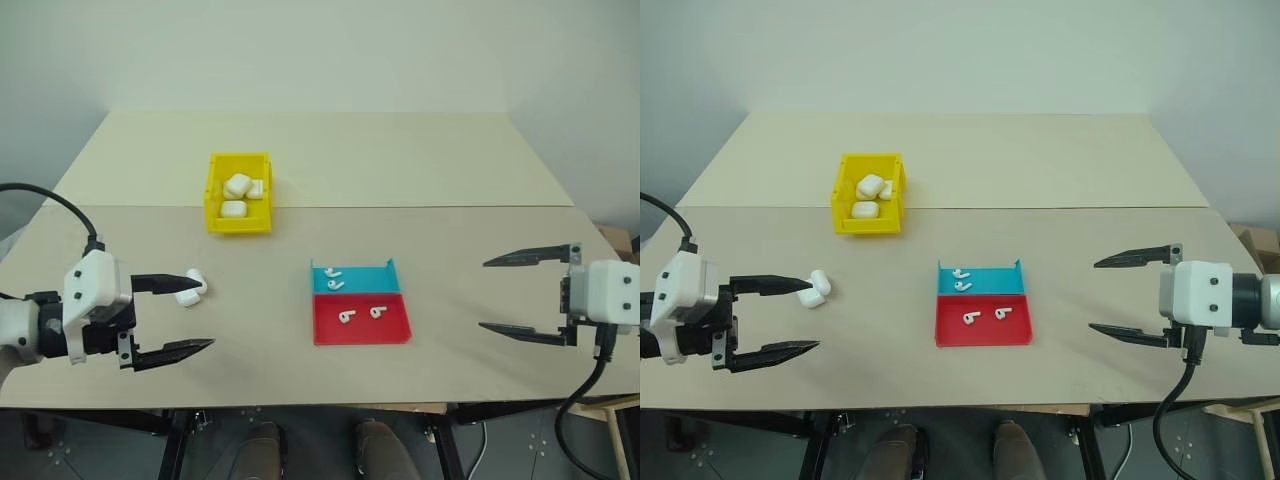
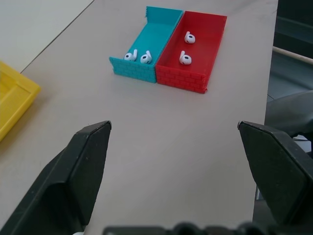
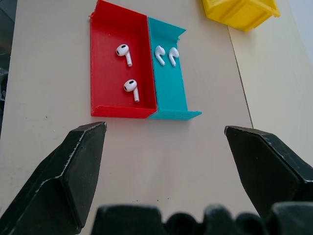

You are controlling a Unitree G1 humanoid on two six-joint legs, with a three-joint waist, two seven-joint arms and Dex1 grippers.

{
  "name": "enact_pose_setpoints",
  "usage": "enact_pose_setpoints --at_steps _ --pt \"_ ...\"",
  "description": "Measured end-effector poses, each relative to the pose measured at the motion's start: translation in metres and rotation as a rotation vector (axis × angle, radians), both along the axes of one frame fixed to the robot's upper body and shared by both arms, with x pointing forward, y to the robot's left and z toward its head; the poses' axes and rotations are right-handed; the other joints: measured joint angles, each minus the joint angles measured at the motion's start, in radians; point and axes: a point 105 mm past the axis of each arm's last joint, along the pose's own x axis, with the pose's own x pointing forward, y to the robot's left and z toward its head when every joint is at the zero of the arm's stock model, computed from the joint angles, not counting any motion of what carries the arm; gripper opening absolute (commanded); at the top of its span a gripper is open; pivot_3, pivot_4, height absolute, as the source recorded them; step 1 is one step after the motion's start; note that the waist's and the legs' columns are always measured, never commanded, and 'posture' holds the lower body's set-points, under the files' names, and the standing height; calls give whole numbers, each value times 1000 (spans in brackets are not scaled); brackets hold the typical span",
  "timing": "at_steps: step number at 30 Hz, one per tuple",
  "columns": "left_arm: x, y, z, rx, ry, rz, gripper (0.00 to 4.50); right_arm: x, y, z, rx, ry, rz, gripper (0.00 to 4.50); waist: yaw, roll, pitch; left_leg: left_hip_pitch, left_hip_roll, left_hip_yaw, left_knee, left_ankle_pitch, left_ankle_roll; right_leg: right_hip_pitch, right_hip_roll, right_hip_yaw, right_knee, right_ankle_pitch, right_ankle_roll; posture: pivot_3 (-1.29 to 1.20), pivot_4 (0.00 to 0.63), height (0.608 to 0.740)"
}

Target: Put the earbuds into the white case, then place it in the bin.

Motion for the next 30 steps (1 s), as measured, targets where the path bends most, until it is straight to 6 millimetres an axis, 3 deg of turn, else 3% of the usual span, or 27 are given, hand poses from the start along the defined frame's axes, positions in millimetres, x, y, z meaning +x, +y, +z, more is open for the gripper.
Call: enact_pose_setpoints --at_steps 17,25,30 --pt "4 4 -8 93 -21 126 4500 4 0 3 -4 -13 -2 4477 0 0 0 0 0 0 0 0 0 0 0 0 0 0 0 0 150 740" --pt "13 37 -1 355 96 247 4500 5 -1 -5 -6 51 -25 4477 0 0 1 0 0 0 -1 0 0 -1 0 0 0 0 -1 0 150 740" --pt "39 64 24 467 194 356 4500 1 -1 -12 -9 89 -31 4477 4 1 1 1 -1 0 -1 0 0 1 0 0 0 -4 6 0 150 740"
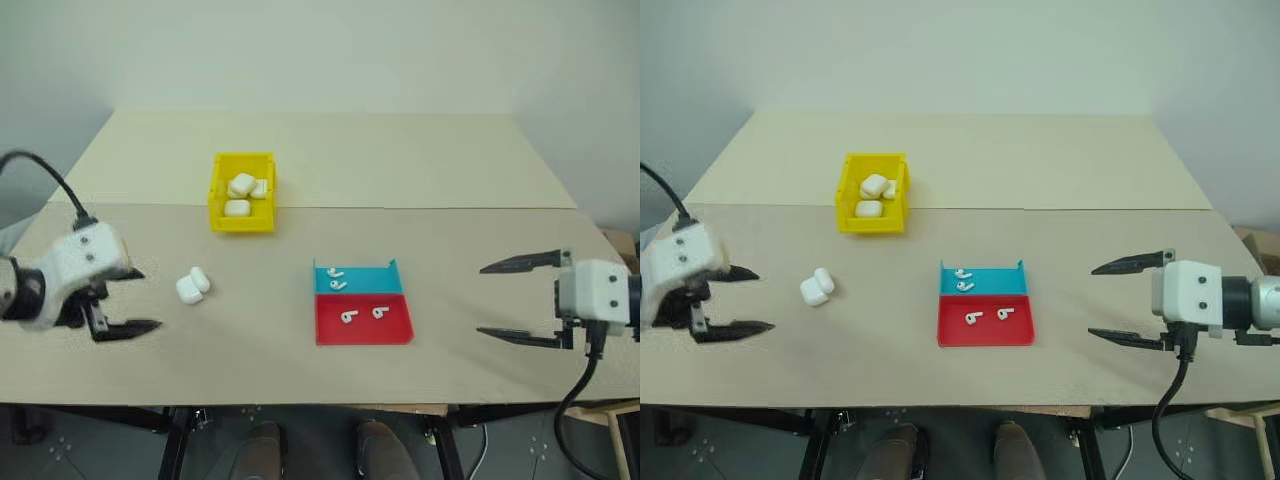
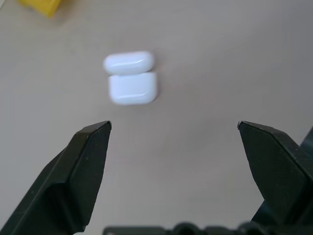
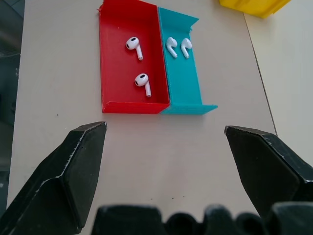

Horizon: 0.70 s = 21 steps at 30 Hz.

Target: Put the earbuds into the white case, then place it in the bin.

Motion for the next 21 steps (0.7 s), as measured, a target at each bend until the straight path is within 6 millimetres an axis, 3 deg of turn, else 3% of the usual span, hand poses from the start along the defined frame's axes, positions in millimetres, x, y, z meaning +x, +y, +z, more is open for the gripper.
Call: enact_pose_setpoints --at_steps 3,10,16,21 --pt "17 8 9 6 37 42 4500 2 1 -1 5 5 -3 4477 -2 0 0 -2 0 0 0 0 0 -1 1 0 0 0 0 0 150 740" --pt "60 10 -12 78 248 42 4500 9 1 -3 11 12 -26 4477 -1 0 0 -4 0 -2 1 0 0 -2 3 0 0 3 -5 0 150 740" --pt "80 2 -25 96 325 29 4500 8 -2 -7 7 21 -48 4477 -2 -1 1 -7 -1 -4 1 0 1 -3 2 0 -1 3 -5 0 150 740" --pt "82 4 -32 129 350 27 4500 3 -2 -12 -1 37 -60 4477 -6 -1 1 -7 -1 -4 1 0 1 -3 2 0 0 3 -4 0 150 740"
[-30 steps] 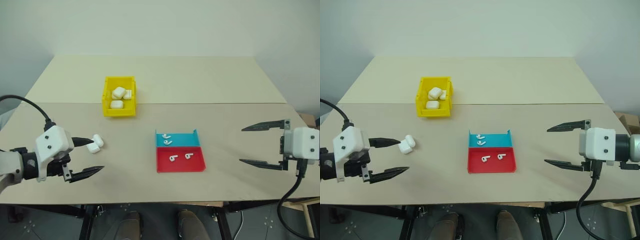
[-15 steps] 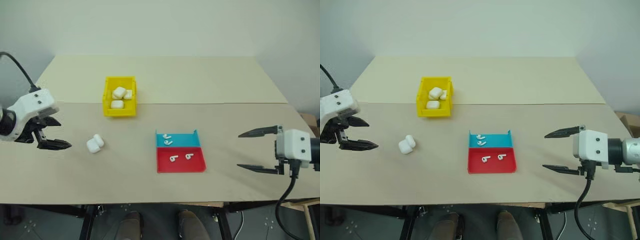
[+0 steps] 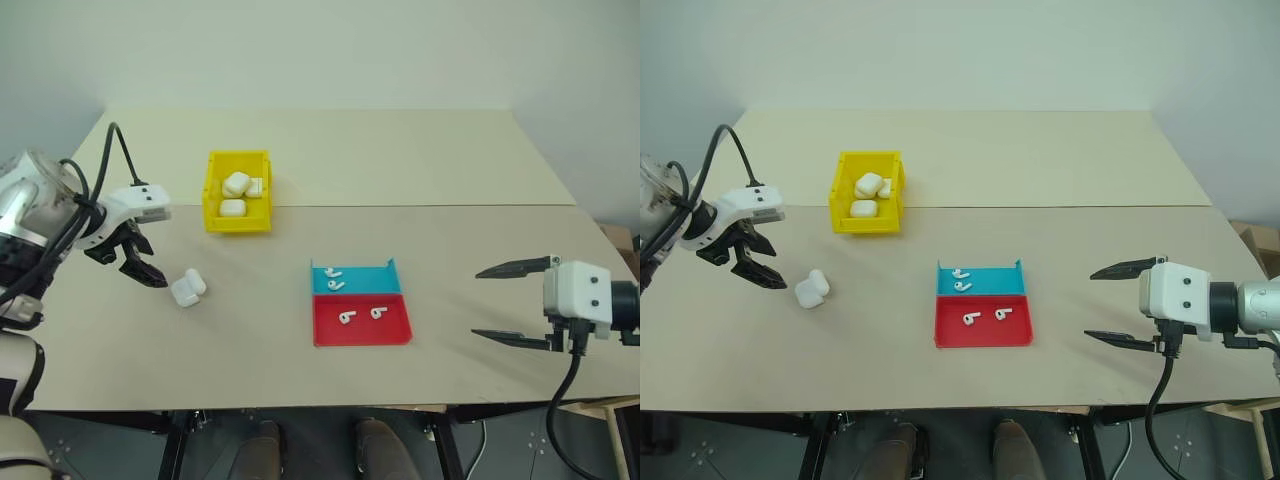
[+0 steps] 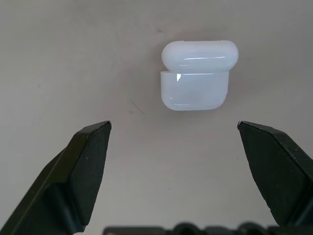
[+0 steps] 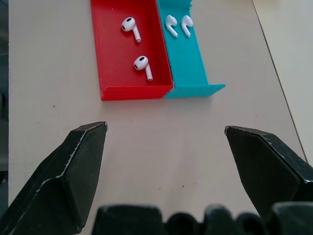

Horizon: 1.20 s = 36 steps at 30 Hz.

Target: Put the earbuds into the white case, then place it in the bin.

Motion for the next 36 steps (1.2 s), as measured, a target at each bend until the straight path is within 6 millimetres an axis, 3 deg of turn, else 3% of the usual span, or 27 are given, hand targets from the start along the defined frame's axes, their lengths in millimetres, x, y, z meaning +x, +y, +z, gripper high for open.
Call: enact_pose_setpoints --at_steps 13,19,36 --pt "-11 -13 -24 73 53 -42 4500 2 0 -1 14 -21 -27 4477 3 0 0 0 0 -1 5 0 0 2 0 -1 2 0 1 0 150 740" --pt "-8 -23 -34 86 42 -47 4500 4 1 -4 0 -33 -29 4477 3 0 0 0 0 -2 5 0 0 2 0 -1 2 0 1 0 150 740" --pt "3 -25 -51 110 30 -36 4500 5 -1 -6 -9 -39 -51 4477 3 0 0 -1 0 -2 6 0 0 2 0 -1 2 1 1 0 150 740"
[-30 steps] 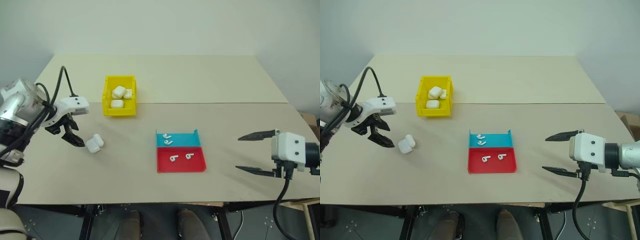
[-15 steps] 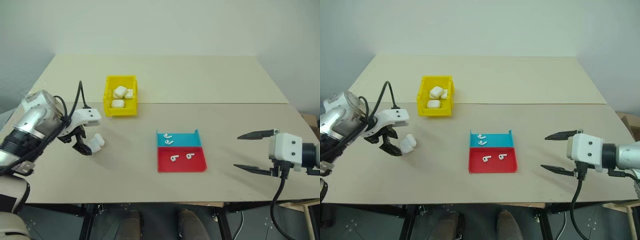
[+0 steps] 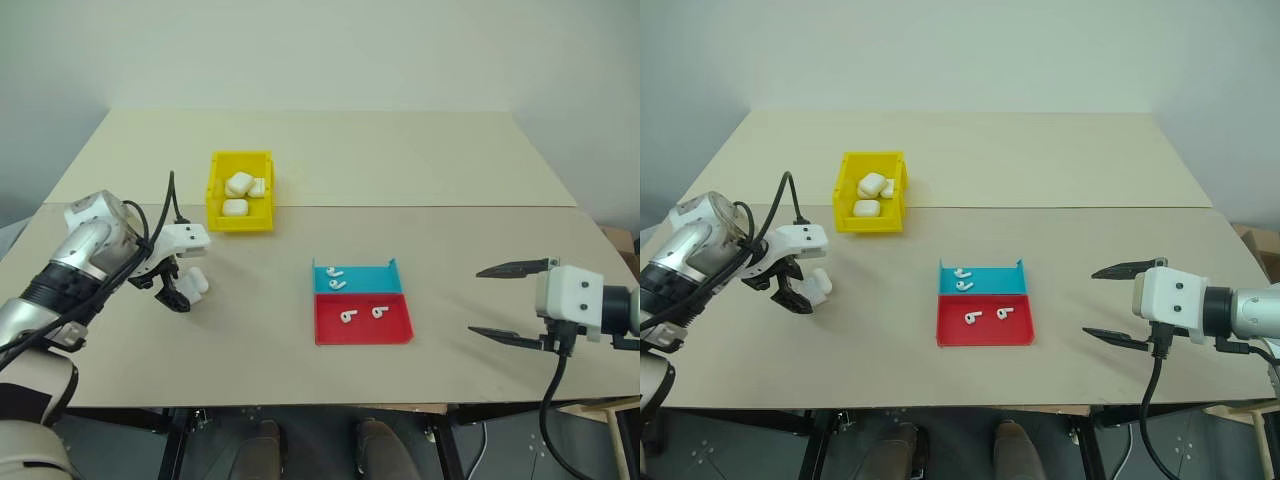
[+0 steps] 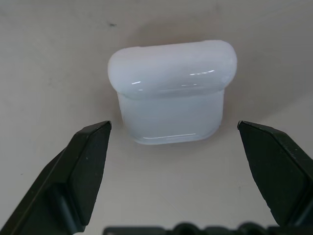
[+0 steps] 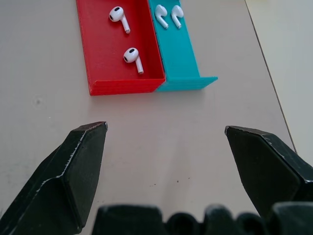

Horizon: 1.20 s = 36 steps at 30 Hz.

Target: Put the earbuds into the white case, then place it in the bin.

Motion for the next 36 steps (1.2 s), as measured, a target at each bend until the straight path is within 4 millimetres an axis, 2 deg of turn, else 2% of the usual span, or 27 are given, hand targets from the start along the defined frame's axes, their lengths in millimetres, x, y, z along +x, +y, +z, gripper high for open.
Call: enact_pose_setpoints --at_steps 8,11,14,15,22,27,33,35,36 --pt "2 -4 -3 10 -1 -22 4500 -2 1 -3 -7 0 -8 4477 1 0 0 0 0 0 0 0 0 0 0 0 0 0 0 0 150 740" --pt "3 -3 -3 16 -2 -25 3905 -2 1 -3 -8 -3 -7 4500 1 0 0 0 0 0 0 0 0 0 0 0 0 0 0 0 150 740" --pt "3 -4 -3 20 -6 -24 2884 -2 2 -3 -9 -4 -7 4500 0 0 0 0 0 0 0 0 0 0 0 0 0 0 0 0 150 740" --pt "4 -4 -3 21 -8 -24 2724 -2 2 -3 -9 -5 -7 4500 0 0 0 0 0 0 0 0 0 0 0 0 0 0 0 0 150 740" --pt "4 -6 -3 33 -17 -39 2724 -2 2 -3 -8 -7 -9 4500 1 0 0 0 0 0 0 0 0 0 0 0 0 0 0 0 150 740" --pt "1 -4 1 54 -64 -121 2724 -2 2 -2 -8 -10 -10 4500 0 0 0 0 0 -1 0 0 0 0 0 0 0 0 0 0 150 740" --pt "-6 -6 41 -35 -212 -204 2724 0 -2 5 -40 16 -30 4500 -2 0 0 0 0 0 0 0 0 0 -1 0 0 0 0 0 150 740" --pt "-11 -14 55 -132 -293 -260 2724 2 -2 14 -68 45 -37 4500 -3 2 -1 1 0 0 0 0 0 0 -1 0 0 0 0 0 150 740" --pt "-16 -23 60 -241 -349 -304 2724 2 1 20 -76 75 -38 4500 -4 3 -1 1 0 0 0 0 0 0 -2 0 0 0 0 0 150 740"
